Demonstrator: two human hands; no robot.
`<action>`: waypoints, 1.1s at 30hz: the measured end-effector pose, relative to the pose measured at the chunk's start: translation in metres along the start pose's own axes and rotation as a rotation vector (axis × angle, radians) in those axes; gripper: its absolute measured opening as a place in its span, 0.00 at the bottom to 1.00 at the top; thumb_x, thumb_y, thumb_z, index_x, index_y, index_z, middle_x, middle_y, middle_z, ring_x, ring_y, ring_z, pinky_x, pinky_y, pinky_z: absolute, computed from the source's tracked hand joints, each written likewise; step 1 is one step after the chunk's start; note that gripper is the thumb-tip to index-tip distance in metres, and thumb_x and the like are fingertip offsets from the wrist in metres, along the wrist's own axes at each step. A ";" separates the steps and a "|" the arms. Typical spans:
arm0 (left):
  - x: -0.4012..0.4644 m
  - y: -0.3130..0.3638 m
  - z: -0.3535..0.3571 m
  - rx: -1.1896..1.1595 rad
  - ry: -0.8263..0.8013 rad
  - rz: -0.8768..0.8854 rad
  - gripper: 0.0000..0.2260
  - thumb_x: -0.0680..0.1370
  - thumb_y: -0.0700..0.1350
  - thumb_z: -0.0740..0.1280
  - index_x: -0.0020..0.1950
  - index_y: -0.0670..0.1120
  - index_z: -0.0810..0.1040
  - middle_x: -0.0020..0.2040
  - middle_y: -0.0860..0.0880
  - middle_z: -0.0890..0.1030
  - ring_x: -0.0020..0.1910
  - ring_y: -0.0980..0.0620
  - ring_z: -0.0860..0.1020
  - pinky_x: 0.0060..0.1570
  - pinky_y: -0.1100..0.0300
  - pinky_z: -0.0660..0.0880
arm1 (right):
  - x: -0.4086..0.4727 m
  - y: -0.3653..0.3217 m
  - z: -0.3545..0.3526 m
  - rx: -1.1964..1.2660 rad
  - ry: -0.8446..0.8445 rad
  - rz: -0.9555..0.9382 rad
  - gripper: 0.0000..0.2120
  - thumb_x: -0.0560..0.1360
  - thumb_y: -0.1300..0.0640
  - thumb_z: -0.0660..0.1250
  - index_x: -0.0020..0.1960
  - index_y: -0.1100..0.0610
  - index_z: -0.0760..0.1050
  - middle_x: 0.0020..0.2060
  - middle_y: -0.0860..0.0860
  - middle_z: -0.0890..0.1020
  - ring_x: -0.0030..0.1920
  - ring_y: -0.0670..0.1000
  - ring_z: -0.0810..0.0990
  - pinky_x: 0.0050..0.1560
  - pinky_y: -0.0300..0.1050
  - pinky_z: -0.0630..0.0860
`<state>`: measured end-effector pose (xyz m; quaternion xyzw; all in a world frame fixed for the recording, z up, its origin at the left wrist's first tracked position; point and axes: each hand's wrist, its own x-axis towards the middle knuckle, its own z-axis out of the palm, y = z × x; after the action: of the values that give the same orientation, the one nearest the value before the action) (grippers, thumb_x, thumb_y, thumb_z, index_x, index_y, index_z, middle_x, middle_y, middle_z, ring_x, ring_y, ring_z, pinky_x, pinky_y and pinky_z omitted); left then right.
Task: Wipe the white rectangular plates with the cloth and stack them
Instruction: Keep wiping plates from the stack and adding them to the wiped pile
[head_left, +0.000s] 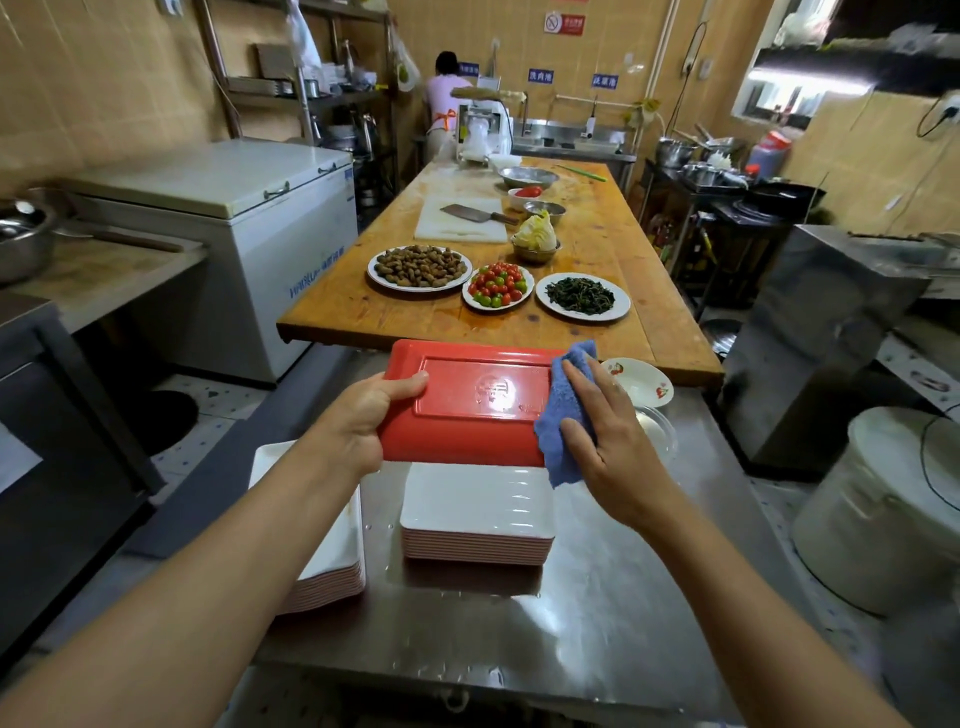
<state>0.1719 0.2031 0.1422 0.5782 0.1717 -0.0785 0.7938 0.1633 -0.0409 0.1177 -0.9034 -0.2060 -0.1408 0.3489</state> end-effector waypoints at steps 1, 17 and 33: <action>0.001 -0.001 0.001 -0.027 0.021 -0.024 0.09 0.74 0.42 0.69 0.54 0.47 0.77 0.39 0.45 0.83 0.37 0.47 0.81 0.35 0.53 0.77 | -0.006 0.000 0.000 -0.008 -0.004 -0.014 0.28 0.75 0.49 0.55 0.75 0.47 0.56 0.74 0.42 0.54 0.70 0.35 0.49 0.68 0.29 0.46; -0.019 -0.039 0.021 -0.262 0.076 0.123 0.07 0.80 0.41 0.61 0.55 0.42 0.75 0.43 0.42 0.81 0.40 0.48 0.81 0.42 0.54 0.79 | -0.016 -0.072 0.073 -0.283 0.002 -0.197 0.27 0.77 0.47 0.52 0.74 0.54 0.62 0.73 0.53 0.65 0.74 0.55 0.58 0.74 0.50 0.49; -0.044 -0.035 -0.071 -0.314 0.245 0.114 0.06 0.79 0.42 0.62 0.51 0.50 0.77 0.45 0.46 0.82 0.43 0.46 0.81 0.39 0.50 0.77 | 0.017 -0.039 0.095 0.066 -0.046 0.102 0.20 0.82 0.54 0.51 0.74 0.53 0.60 0.63 0.56 0.70 0.59 0.54 0.72 0.56 0.43 0.69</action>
<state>0.1072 0.2556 0.1077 0.4612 0.2440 0.0651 0.8506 0.1709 0.0551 0.0786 -0.9037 -0.1723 -0.0952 0.3802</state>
